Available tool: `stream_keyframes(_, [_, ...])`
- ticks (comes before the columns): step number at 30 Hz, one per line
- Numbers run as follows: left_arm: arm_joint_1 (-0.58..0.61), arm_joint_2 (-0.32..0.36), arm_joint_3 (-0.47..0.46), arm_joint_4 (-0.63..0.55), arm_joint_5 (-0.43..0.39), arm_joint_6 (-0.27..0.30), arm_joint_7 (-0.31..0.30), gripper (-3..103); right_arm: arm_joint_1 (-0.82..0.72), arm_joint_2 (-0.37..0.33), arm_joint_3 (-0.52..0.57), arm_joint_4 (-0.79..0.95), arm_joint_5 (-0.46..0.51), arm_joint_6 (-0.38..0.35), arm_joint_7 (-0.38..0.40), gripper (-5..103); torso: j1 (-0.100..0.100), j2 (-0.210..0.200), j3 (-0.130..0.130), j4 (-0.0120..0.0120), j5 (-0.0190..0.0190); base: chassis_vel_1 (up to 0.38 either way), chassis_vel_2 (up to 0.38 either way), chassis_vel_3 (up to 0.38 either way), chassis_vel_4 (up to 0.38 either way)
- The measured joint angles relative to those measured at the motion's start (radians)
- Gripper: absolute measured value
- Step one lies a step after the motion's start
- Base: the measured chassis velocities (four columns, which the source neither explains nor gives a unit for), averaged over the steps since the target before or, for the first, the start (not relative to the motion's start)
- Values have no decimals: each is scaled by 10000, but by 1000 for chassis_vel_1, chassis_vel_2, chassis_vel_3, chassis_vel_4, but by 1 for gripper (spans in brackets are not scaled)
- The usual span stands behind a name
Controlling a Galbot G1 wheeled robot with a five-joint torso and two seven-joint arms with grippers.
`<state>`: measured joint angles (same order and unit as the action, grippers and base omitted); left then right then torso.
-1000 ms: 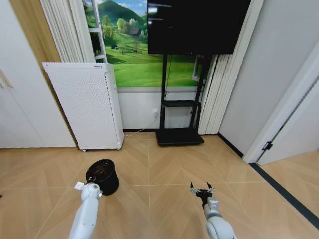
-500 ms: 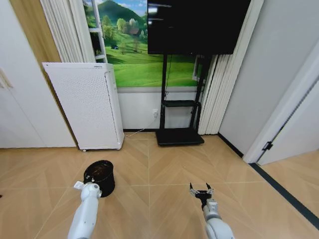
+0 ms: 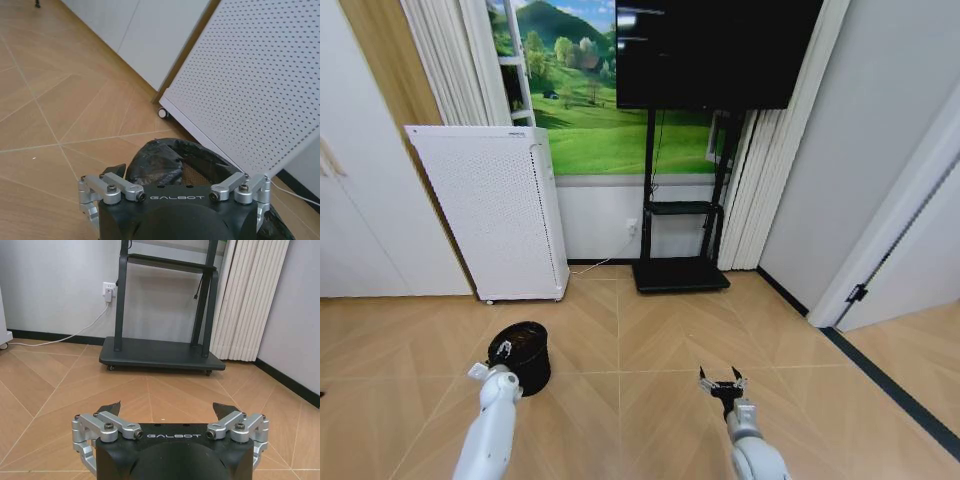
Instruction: Pick up the trash bin and place the garbage on the floor into it.
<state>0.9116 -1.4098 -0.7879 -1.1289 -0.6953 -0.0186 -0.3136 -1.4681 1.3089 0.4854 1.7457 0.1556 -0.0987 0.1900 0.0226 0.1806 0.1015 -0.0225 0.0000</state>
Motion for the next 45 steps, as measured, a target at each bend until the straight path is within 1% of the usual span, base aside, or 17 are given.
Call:
stream_keyframes(3, [375, -107, 41, -562, 436, 163, 178, 100, 26, -12, 1, -7, 26, 0, 0, 100, 0, 0, 0, 1, 0, 0, 0, 0, 0])
stream_keyframes(5, [922, -288, 59, -1464, 1169, 450, 556, 100, 40, -38, 10, -7, 84, 0, -1, 100, 0, 0, 0, 2, -2, 0, 0, 0, 0])
stream_keyframes(7, [1082, -331, 68, -1745, 1362, 511, 681, 100, 42, -41, 17, -7, 99, 1, 0, 100, 0, 0, 0, 1, -2, 0, 0, 0, 0])
stream_keyframes(10, [2143, -530, 274, -3382, 2405, 786, 1582, 100, 62, -24, 57, 4, 228, 2, 0, 100, 0, 1, -1, 0, 2, 0, 0, 0, 0])
stream_keyframes(11, [2143, -530, 274, -3382, 2405, 786, 1582, 100, 62, -24, 57, 4, 228, 2, 0, 100, 0, 1, -1, 0, 2, 0, 0, 0, 0])
stream_keyframes(13, [2728, -675, 350, -4089, 3285, 891, 2312, 100, 65, 28, 69, 21, 269, 5, 3, 100, 0, 1, -1, 0, -1, 0, 0, 0, 0])
stream_keyframes(15, [2878, -715, 371, -4256, 3509, 899, 2492, 100, 65, 45, 72, 30, 282, 9, 4, 100, 0, 1, -1, 0, 1, 0, 0, 0, 0])
stream_keyframes(16, [3326, -803, 482, -4674, 4076, 924, 2876, 100, 66, 106, 87, 58, 322, 14, 10, 100, 0, 2, 0, 3, 2, 0, 0, 0, 0])
stream_keyframes(18, [3485, -829, 544, -4821, 4268, 938, 3005, 100, 69, 135, 102, 63, 331, 15, 16, 100, 0, 2, 0, 3, -1, 0, 0, 0, 0])
stream_keyframes(19, [3908, -893, 745, -5268, 4703, 1003, 3293, 100, 110, 244, 157, 80, 360, 17, 20, 100, 0, 3, -1, 1, 1, 0, 0, 0, 0])
stream_keyframes(26, [4665, -882, 1339, -5992, 5394, 1077, 3899, 100, 375, 673, 405, 129, 580, 48, -188, 100, 0, 2, -1, 1, 0, 0, 0, 0, 0])
stream_keyframes(27, [4743, -788, 1489, -6243, 5772, 1041, 4105, 100, 480, 804, 540, 48, 609, 169, -245, 100, 1, 2, 0, 2, -1, 0, 0, 0, 0])
stream_keyframes(29, [4789, -713, 1608, -6467, 5896, 1089, 4142, 100, 524, 885, 673, -22, 610, 276, -358, 100, 1, 2, 0, 1, 2, 0, 0, 0, 0])
stream_keyframes(33, [4950, -503, 1978, -7229, 5926, 1508, 4124, 100, 591, 941, 1030, -157, 681, 645, -962, 100, 1, 2, 0, -1, 2, 0, 0, 0, 0])
stream_keyframes(35, [5001, -399, 2087, -7494, 5688, 1857, 3867, 100, 778, 833, 1143, -290, 683, 759, -1159, 100, 1, 2, 0, 0, 0, 0, 0, 0, 0])
stream_keyframes(42, [4630, -381, 1944, -7314, 5485, 2239, 3271, 100, 1234, 715, 1326, -511, 623, 784, -1177, 100, 2, 2, 4, 4, -1, 0, 0, 0, 0])
stream_keyframes(45, [4515, -368, 1911, -7235, 5541, 2312, 3189, 100, 1198, 711, 1329, -472, 623, 761, -1186, 100, 13, 42, 36, 3, 0, 0, 0, 0, 0])
